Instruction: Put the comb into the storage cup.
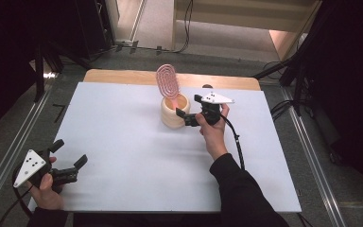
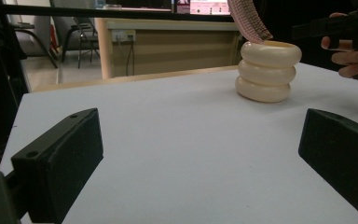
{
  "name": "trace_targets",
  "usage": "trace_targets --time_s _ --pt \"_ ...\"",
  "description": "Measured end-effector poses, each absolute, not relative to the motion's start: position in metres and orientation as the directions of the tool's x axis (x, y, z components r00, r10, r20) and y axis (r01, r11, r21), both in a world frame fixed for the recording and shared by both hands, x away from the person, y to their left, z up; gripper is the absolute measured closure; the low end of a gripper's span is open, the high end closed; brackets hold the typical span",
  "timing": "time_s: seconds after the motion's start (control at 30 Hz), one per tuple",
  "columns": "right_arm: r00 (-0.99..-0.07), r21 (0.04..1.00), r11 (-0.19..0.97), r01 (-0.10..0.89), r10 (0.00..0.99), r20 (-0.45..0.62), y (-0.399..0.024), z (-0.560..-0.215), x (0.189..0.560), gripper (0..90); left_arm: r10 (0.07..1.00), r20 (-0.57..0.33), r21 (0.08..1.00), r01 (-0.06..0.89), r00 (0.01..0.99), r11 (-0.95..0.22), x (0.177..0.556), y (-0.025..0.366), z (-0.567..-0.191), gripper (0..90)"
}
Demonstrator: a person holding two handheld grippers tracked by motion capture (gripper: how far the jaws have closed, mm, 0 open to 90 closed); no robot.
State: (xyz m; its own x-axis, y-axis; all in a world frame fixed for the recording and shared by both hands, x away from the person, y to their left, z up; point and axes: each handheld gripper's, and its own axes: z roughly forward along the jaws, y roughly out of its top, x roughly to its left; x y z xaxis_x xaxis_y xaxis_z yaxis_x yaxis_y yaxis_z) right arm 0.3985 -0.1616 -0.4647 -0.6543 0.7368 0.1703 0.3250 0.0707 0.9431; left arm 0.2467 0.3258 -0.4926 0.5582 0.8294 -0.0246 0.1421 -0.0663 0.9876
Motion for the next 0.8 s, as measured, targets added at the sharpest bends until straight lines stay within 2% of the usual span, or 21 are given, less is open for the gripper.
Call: trace_targets --time_s 0.8 --pt "-0.643 0.956 0.035 0.291 0.747 0.168 -0.197 -0.467 0.366 0.0 0.831 -0.018 0.987 0.142 0.556 -0.074 0.247 0.325 -0.493 0.3"
